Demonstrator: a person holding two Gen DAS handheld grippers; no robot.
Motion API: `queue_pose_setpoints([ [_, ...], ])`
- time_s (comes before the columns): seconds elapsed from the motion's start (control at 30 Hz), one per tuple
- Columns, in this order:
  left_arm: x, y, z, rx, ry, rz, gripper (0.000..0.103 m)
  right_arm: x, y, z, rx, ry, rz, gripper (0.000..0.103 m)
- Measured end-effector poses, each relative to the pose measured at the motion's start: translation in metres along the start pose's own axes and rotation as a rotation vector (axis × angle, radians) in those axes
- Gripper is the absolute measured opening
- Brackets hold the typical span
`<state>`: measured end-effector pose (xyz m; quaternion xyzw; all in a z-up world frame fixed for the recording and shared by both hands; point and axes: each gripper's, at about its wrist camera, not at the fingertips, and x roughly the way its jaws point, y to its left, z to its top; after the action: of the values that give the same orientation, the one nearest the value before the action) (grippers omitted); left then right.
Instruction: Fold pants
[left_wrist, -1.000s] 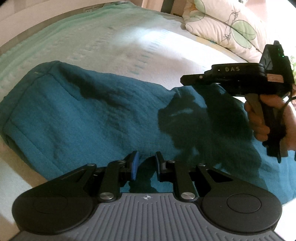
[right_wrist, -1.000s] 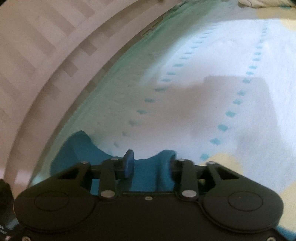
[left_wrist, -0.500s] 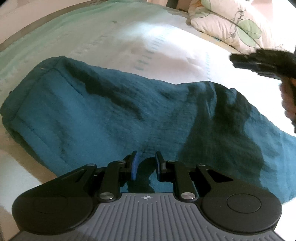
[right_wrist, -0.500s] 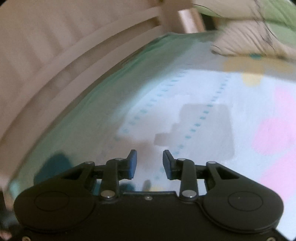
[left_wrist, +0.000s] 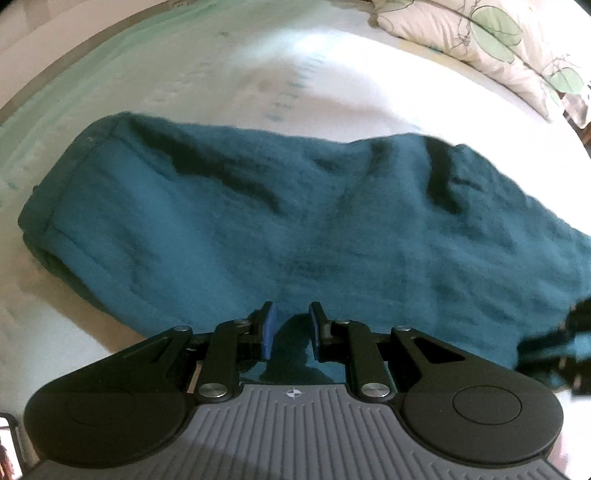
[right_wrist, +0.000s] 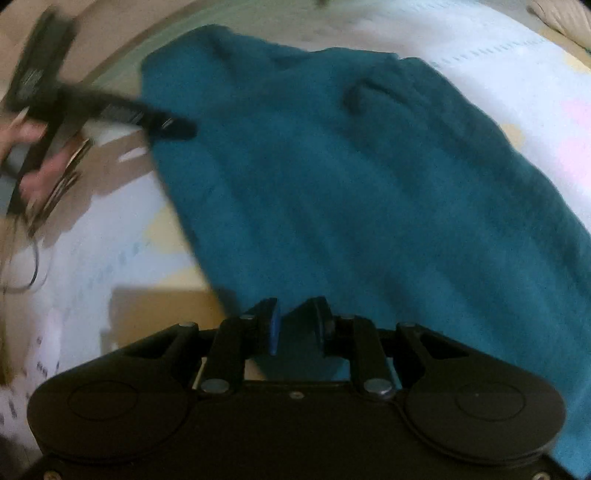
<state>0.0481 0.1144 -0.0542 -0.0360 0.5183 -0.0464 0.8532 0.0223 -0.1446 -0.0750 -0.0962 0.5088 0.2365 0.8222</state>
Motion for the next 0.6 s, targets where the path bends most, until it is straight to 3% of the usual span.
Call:
queue_pose_setpoints([
  [0.13,-0.002,-0.02,0.02,0.034,-0.049,-0.034,0.019,-0.012,-0.006,0.016,0.044,-0.094,-0.001,0.028],
  [0.27,0.007,-0.038,0.047,0.014,-0.077,-0.092,0.019,-0.02,-0.022,0.053,0.09,-0.269,-0.069,0.028],
  [0.4,0.023,-0.044,0.073,0.01,-0.109,-0.079,0.019,-0.011,-0.038,0.088,0.156,-0.379,-0.095,0.028],
  [0.5,0.039,-0.033,0.079,-0.029,-0.081,-0.056,0.019,0.005,-0.049,0.102,0.198,-0.391,-0.116,0.028],
  [0.6,0.054,-0.013,0.073,-0.087,-0.026,0.004,0.018,0.03,-0.064,0.106,0.219,-0.329,-0.244,0.026],
])
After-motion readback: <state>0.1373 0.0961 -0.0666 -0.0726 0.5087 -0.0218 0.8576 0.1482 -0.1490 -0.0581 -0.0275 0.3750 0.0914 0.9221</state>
